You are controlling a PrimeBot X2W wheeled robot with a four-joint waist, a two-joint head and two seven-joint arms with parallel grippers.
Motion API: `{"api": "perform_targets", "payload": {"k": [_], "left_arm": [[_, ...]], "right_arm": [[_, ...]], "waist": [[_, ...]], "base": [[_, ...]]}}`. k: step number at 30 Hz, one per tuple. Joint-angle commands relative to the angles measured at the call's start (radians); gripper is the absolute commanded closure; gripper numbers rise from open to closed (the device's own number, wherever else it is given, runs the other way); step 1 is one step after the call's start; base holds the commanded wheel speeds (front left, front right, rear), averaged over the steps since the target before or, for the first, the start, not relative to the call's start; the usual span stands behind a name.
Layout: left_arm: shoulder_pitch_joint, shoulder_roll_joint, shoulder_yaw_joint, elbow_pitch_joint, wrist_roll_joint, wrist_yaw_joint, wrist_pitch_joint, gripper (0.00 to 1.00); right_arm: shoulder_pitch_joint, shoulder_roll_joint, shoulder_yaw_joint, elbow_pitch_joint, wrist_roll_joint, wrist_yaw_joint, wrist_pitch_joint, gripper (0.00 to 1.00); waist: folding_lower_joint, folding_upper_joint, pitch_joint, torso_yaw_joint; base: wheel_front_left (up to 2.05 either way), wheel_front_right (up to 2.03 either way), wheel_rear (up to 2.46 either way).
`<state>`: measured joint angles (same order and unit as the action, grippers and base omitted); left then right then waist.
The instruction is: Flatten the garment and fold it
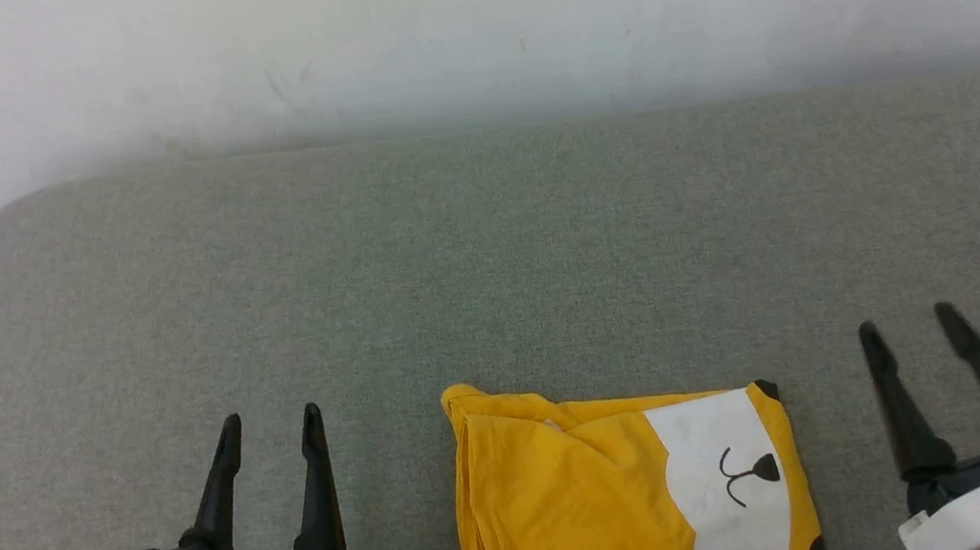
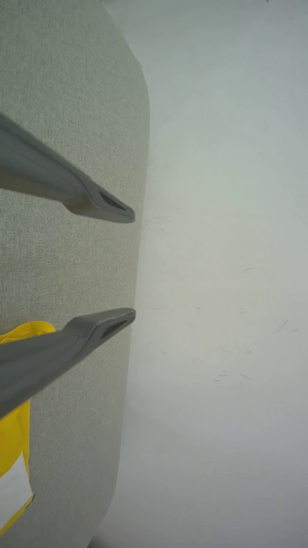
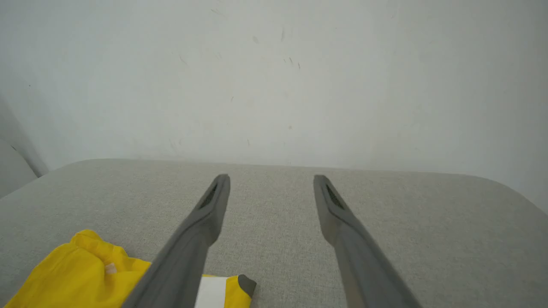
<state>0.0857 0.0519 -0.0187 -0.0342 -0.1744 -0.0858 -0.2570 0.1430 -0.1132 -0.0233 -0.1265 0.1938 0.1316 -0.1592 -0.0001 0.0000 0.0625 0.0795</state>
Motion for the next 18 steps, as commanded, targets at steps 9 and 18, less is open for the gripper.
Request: {"api": "perform_targets", "payload": {"k": [9, 18], "left_arm": [[-0.022, -0.002, -0.024, 0.009, -0.02, 0.009, -0.005, 0.0], [-0.065, -0.002, -0.047, 0.027, -0.013, 0.007, -0.005, 0.0]], "right_arm": [[-0.006, -0.106, 0.044, 0.019, 0.396, -0.001, 0.494, 0.0], [-0.066, -0.128, 0.037, 0.105, 0.639, -0.001, 0.797, 0.0]], "waist": [[0.0001, 0.0, 0.071, 0.026], [0.0001, 0.0, 0.127, 0.073]], "base": [[0.0, 0.0, 0.0], [0.0, 0.0, 0.0]]}}
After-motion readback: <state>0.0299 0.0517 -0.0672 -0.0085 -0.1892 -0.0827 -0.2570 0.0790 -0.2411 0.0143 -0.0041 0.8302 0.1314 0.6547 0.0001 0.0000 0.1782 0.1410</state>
